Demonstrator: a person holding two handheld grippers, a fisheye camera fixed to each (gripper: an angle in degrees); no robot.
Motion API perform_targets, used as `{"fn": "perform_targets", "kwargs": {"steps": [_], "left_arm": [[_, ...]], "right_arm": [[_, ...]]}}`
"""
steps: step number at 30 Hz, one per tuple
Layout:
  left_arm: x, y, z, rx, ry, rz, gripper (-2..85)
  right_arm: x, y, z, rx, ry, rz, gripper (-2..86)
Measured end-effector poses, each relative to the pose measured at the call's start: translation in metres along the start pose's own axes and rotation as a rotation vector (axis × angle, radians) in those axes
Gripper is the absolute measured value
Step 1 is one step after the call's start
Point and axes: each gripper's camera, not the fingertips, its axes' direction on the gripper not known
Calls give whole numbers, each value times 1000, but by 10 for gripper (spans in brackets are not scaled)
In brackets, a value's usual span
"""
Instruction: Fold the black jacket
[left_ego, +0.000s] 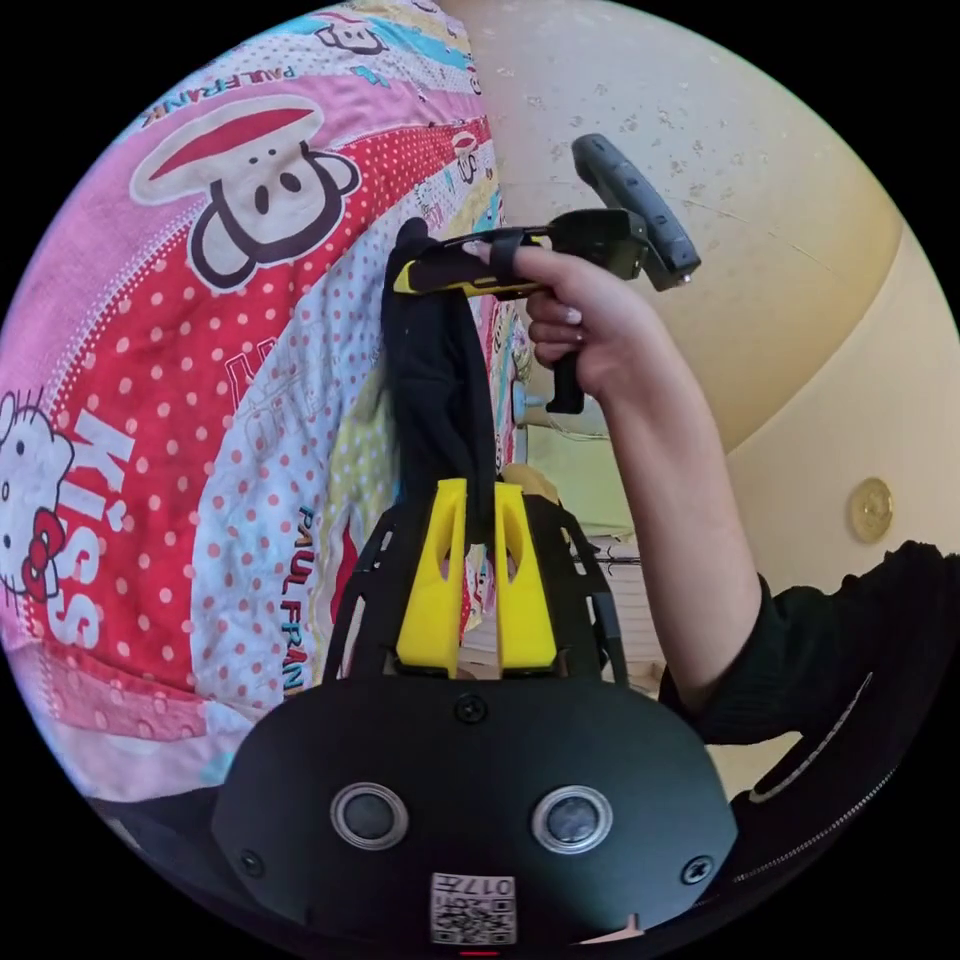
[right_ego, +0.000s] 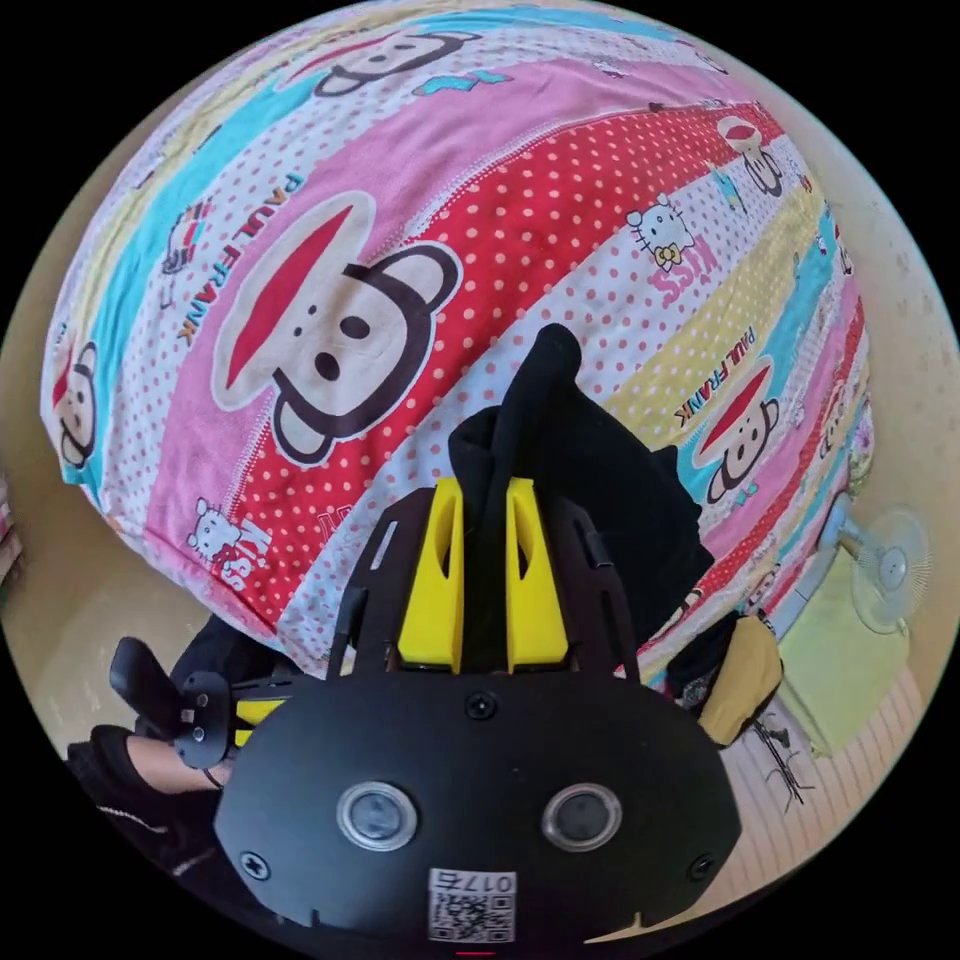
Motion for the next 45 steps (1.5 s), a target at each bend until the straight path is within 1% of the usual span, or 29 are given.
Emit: {"fn": "perform_targets", "kwargs": {"steps": [2, 3, 5, 6, 7, 8, 9, 11, 13, 15, 17, 21, 23, 25, 26, 28, 31, 33, 34, 35, 37, 38, 39, 40, 41, 42, 43, 44, 45], "left_arm": [[34, -1, 3, -8, -47, 40, 52], [55, -1, 7, -11, -64, 47, 53], [89, -2, 17, -1, -76, 62, 53], [114, -2, 29, -3, -89, 93, 53], [126, -2, 37, -7, -98, 111, 53], [149, 1, 56, -12, -124, 149, 53], [174, 6, 77, -4, -166, 190, 53], [207, 19, 114, 23, -241, 266, 52], [227, 31, 158, 19, -286, 286, 52], [235, 43, 213, 19, -287, 236, 52], [235, 49, 250, 10, -290, 198, 52], [228, 60, 326, -25, -389, 167, 52], [220, 60, 350, -46, -407, 119, 52], [215, 64, 367, -39, -434, 104, 53], [215, 67, 375, -34, -463, 101, 54], [224, 72, 377, -24, -470, 124, 60], [252, 81, 364, -56, -392, 217, 66], [274, 85, 340, -96, -283, 213, 62], [281, 85, 331, -86, -274, 219, 60], [299, 81, 310, -42, -300, 243, 57], [324, 71, 276, 68, -400, 279, 52], [336, 62, 257, 140, -465, 300, 51], [340, 53, 246, 183, -529, 315, 48], [338, 49, 243, 190, -563, 318, 45], [327, 41, 245, 162, -641, 313, 37], [306, 38, 257, 86, -738, 302, 24], [292, 39, 266, 28, -789, 294, 18], [269, 47, 280, -50, -809, 317, 4], [256, 57, 282, -66, -786, 311, -1]], "right_arm": [[50, 34, -9, 108, -189, -59, 75], [64, 44, -11, 143, -239, -78, 75], [134, 87, -14, 275, -468, -100, 73], [153, 98, -12, 299, -535, -97, 73], [193, 119, -6, 342, -671, -86, 72], [231, 140, 4, 378, -788, -76, 72], [250, 151, 11, 393, -835, -69, 71], [319, 196, 44, 444, -971, -19, 69], [363, 230, 72, 484, -1038, 18, 69], [402, 263, 108, 529, -1080, 76, 68], [444, 299, 161, 588, -1136, 156, 67], [485, 325, 243, 580, -1139, 208, 67], [499, 334, 284, 575, -1177, 228, 70], [508, 345, 306, 616, -1246, 266, 73], [512, 352, 316, 613, -1294, 295, 76], [517, 364, 323, 588, -1326, 327, 81], [520, 395, 304, 603, -1229, 330, 94], [508, 417, 276, 645, -1117, 276, 100], [490, 430, 255, 677, -1041, 211, 101], [466, 440, 235, 704, -981, 130, 101], [425, 454, 215, 746, -883, 51, 101], [398, 463, 209, 781, -790, 51, 100], [385, 467, 209, 796, -743, 64, 98], [364, 472, 216, 812, -656, 109, 96], [345, 472, 233, 790, -571, 159, 91], [336, 470, 245, 759, -527, 184, 89], [318, 469, 269, 732, -454, 178, 82], [305, 474, 282, 743, -390, 177, 78], [301, 477, 283, 756, -374, 181, 76]]}}
